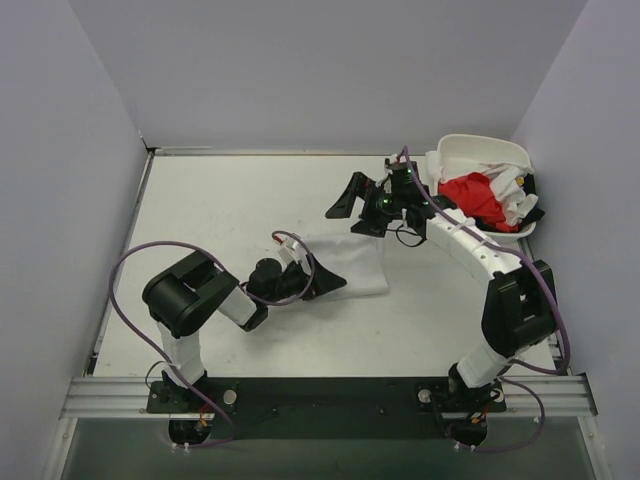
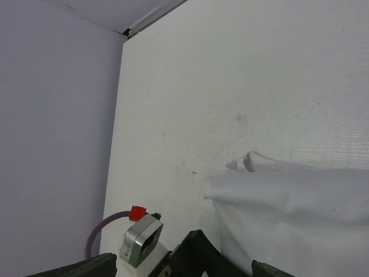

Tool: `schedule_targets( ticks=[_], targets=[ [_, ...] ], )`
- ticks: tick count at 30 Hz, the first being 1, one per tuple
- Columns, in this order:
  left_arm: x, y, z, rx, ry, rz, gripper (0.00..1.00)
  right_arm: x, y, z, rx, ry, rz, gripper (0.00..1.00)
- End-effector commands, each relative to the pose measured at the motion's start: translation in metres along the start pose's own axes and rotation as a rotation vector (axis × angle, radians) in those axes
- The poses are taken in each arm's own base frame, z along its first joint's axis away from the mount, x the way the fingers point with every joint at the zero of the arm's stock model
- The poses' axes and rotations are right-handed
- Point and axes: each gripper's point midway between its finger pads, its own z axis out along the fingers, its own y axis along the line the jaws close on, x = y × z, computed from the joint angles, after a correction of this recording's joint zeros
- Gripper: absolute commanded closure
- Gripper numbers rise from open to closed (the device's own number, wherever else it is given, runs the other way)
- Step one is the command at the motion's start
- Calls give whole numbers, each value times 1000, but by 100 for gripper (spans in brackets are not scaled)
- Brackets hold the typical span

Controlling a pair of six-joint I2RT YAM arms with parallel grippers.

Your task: Fold and stack the t-shirts

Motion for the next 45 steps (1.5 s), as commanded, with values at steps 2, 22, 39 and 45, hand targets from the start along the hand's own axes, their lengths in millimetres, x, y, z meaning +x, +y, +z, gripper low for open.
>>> schedule_targets(
  ticks=[2,22,39,45],
  targets=[
    [0,-14,-5,117,-22,20,2,21,13,-15,-81,77,70,0],
    [24,8,-24,84,1,-24,3,29,2,72,-277,150,349,0],
    [35,12,-41,72,17,-44,2,-13,-81,115,-70,84,320,0],
    [38,11,-44,74,30,-50,3,-37,-102,96,-12,-29,244,0]
  ],
)
